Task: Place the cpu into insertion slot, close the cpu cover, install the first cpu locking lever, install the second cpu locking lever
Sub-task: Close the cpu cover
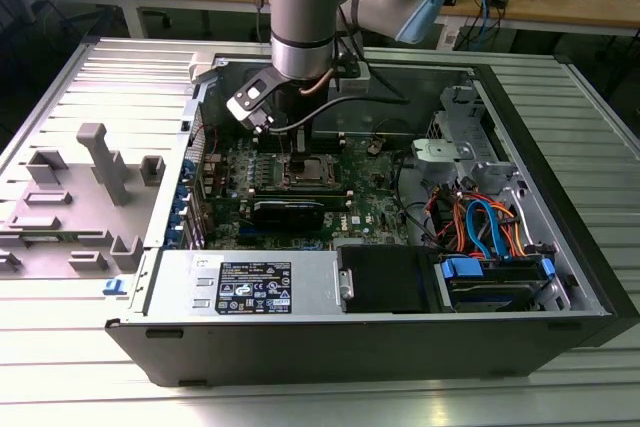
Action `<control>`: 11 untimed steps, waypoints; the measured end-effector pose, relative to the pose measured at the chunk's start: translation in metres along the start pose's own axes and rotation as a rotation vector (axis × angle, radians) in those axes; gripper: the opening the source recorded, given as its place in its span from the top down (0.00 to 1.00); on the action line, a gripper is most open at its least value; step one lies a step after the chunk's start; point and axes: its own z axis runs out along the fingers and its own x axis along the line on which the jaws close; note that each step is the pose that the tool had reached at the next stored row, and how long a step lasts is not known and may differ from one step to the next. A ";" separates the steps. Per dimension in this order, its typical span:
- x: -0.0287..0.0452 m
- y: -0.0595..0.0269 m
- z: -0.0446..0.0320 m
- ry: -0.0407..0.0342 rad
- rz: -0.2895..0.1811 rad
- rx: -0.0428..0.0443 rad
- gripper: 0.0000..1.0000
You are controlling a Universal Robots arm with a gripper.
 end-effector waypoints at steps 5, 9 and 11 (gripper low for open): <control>-0.0010 0.0204 -0.0001 -0.0007 0.000 0.0112 0.89; -0.0009 0.0211 0.0000 -0.0022 -0.002 0.0087 0.89; -0.0009 0.0205 0.0001 -0.0035 -0.002 0.0016 0.89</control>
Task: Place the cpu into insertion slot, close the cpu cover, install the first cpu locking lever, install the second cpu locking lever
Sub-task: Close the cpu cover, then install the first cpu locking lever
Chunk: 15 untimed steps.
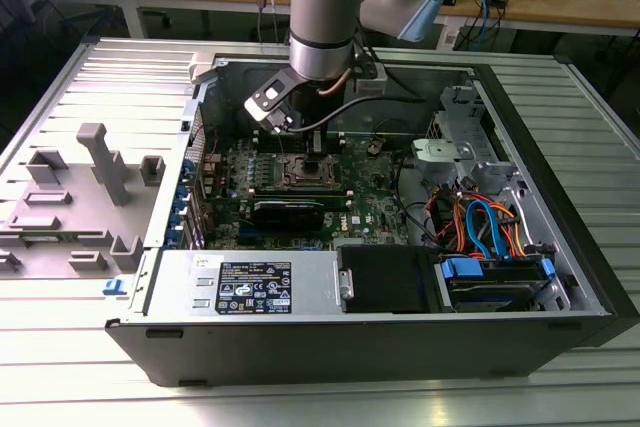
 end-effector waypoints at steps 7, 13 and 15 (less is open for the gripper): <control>0.0000 0.0000 -0.0001 -0.0002 0.000 -0.0021 0.89; 0.0000 0.0000 -0.0001 -0.0003 0.000 -0.0025 0.89; 0.0000 0.0000 -0.0003 -0.0003 -0.001 -0.0025 0.89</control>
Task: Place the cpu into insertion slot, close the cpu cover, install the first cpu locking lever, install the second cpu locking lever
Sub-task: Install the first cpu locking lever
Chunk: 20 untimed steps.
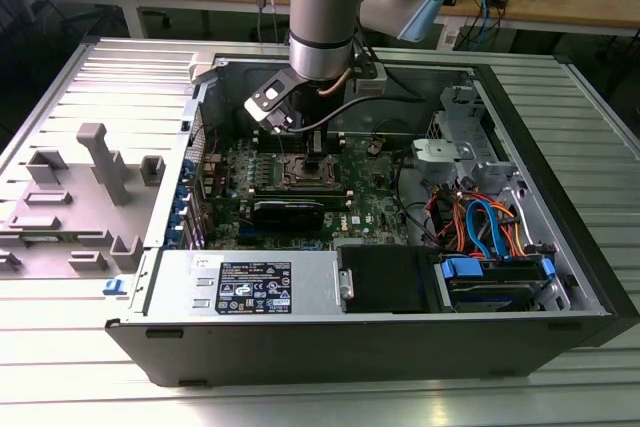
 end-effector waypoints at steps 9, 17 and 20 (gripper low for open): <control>-0.0006 -0.0003 -0.0253 -0.0006 -0.080 -0.0019 0.89; -0.0006 -0.0003 -0.0255 -0.0012 -0.144 -0.0035 0.89; -0.0006 -0.0003 -0.0255 -0.0011 -0.145 -0.0035 0.89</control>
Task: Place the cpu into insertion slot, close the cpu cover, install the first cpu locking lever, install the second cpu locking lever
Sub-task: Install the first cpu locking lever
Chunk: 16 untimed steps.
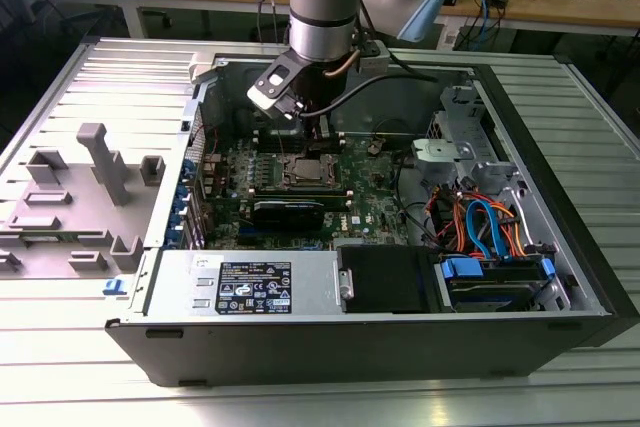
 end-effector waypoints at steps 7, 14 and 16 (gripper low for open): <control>0.0000 0.0000 0.0000 -0.0001 -0.007 -0.0002 0.89; -0.0001 -0.0001 -0.0015 -0.0013 -0.113 -0.0024 0.89; -0.0001 -0.0001 -0.0033 -0.0011 -0.117 -0.0027 0.89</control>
